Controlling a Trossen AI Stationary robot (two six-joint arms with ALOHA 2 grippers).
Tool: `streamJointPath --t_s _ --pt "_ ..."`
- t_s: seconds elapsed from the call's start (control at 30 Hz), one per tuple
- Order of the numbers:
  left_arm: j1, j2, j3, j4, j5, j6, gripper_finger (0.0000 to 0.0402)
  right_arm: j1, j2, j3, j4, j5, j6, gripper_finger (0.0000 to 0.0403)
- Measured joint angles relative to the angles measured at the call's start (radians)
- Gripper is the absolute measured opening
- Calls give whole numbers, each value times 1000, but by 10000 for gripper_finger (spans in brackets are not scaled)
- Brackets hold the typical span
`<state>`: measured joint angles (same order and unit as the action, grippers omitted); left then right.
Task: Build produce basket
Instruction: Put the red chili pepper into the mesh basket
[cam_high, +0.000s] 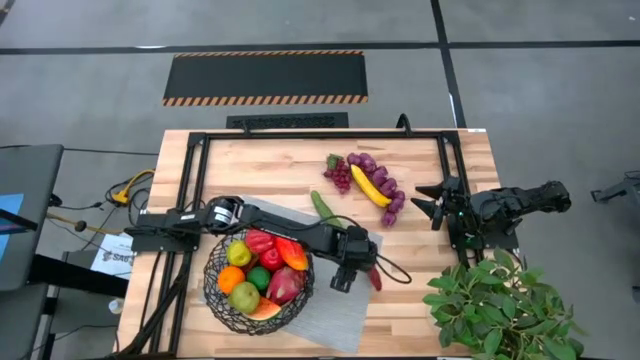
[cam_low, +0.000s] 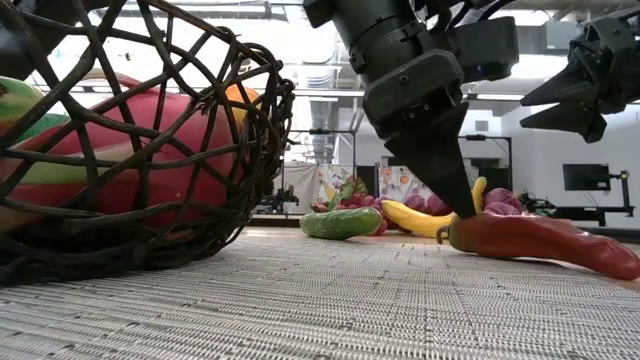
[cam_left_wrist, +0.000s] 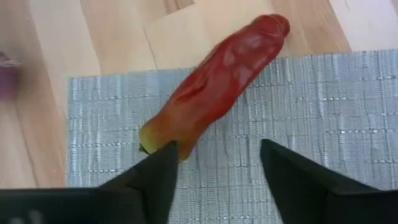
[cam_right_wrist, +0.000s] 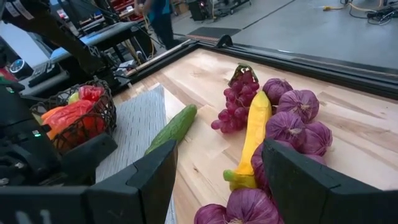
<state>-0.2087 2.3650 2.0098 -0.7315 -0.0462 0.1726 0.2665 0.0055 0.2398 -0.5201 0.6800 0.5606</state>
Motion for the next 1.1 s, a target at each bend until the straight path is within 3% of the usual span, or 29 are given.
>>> streamJointPath --t_s 0.27,0.33,0.47,0.87,1.1 --pt "0 0 3 35 -28 -25 31 0 0 0 -1 0 9 255" --pt "1 0 19 36 -29 -27 10 0 0 0 -1 0 10 255" --pt "1 -2 70 33 -42 -22 9 0 0 0 -1 0 10 255" --pt "-16 -3 344 -254 -94 -37 0 0 0 0 -4 1 8 255" --pt "-42 -32 339 -306 -154 -41 0 -1 0 0 -11 1 8 255"
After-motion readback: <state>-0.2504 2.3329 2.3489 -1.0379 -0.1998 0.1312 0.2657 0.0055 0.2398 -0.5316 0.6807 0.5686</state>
